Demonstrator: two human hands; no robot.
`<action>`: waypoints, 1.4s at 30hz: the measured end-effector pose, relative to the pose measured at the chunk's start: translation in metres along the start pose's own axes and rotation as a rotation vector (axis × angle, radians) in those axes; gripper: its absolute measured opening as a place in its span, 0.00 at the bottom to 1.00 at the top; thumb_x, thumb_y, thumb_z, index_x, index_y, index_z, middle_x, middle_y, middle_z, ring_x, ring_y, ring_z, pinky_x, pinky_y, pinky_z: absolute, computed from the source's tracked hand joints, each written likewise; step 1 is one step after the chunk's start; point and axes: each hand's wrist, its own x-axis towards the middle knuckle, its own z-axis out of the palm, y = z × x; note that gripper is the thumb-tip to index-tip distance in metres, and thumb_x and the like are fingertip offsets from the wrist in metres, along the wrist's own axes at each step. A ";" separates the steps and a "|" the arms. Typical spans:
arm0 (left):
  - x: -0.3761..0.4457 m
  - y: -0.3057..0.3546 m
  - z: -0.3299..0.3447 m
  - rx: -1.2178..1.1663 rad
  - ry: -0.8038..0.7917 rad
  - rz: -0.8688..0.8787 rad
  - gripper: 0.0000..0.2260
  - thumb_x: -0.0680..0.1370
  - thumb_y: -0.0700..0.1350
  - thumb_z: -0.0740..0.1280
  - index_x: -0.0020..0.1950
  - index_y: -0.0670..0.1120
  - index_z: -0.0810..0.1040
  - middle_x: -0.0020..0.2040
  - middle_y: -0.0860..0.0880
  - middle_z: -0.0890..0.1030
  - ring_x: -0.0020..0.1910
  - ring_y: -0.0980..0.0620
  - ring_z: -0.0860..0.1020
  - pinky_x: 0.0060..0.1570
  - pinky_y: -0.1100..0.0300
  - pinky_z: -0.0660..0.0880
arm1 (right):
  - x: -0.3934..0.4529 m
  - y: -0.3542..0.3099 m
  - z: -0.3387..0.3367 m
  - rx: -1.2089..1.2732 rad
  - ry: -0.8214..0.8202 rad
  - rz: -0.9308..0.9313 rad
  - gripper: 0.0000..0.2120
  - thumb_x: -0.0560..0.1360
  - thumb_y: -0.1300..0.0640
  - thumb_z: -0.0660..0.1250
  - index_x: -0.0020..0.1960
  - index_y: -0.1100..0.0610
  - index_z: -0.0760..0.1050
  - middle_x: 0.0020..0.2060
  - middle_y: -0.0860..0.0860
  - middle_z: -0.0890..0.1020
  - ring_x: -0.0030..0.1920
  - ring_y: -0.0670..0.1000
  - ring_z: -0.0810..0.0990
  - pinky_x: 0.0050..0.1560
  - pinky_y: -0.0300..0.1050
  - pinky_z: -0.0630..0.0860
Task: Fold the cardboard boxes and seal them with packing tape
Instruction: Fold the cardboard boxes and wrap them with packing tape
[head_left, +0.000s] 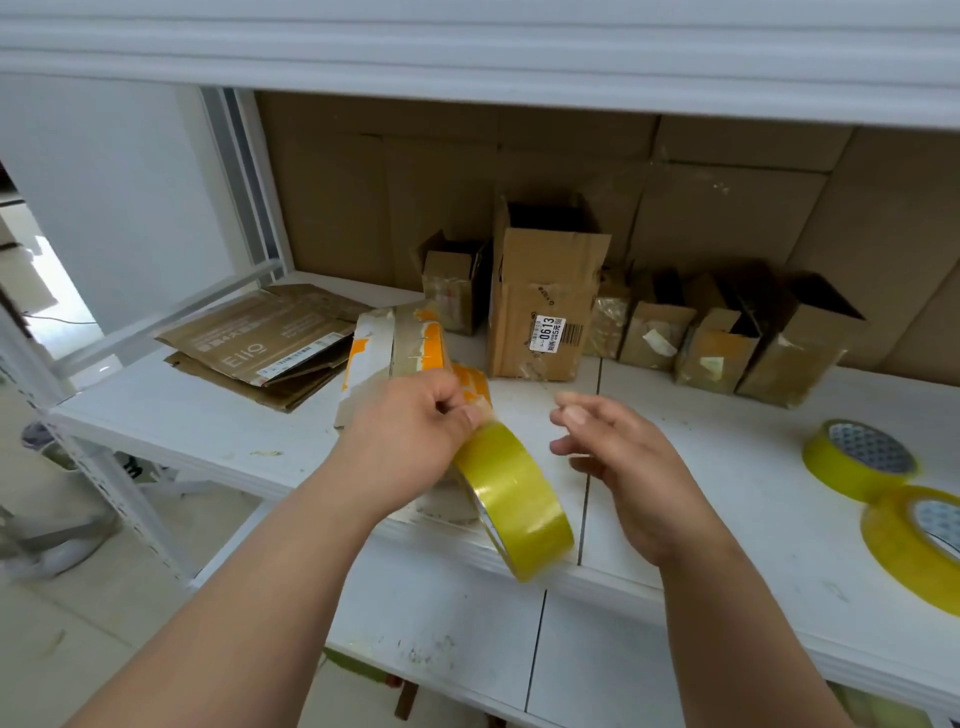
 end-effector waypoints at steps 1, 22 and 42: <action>0.000 -0.002 -0.004 -0.053 0.039 -0.042 0.11 0.77 0.50 0.70 0.37 0.49 0.76 0.35 0.48 0.80 0.35 0.54 0.80 0.40 0.56 0.79 | -0.003 0.000 -0.007 0.059 -0.108 0.001 0.24 0.68 0.41 0.71 0.59 0.52 0.80 0.51 0.47 0.84 0.52 0.47 0.82 0.56 0.46 0.72; -0.023 -0.051 -0.078 -0.818 0.513 -0.422 0.11 0.79 0.40 0.69 0.36 0.44 0.75 0.34 0.46 0.81 0.35 0.48 0.82 0.31 0.61 0.78 | 0.021 -0.027 0.001 0.077 -0.482 -0.056 0.14 0.69 0.53 0.68 0.45 0.64 0.78 0.37 0.59 0.79 0.39 0.57 0.76 0.41 0.46 0.70; 0.012 -0.096 -0.050 -0.714 0.625 -0.646 0.07 0.78 0.38 0.69 0.40 0.40 0.78 0.39 0.43 0.84 0.31 0.50 0.83 0.35 0.58 0.78 | 0.092 -0.047 -0.013 -0.392 -0.249 -0.065 0.08 0.73 0.57 0.72 0.42 0.45 0.85 0.39 0.50 0.86 0.42 0.53 0.85 0.49 0.52 0.80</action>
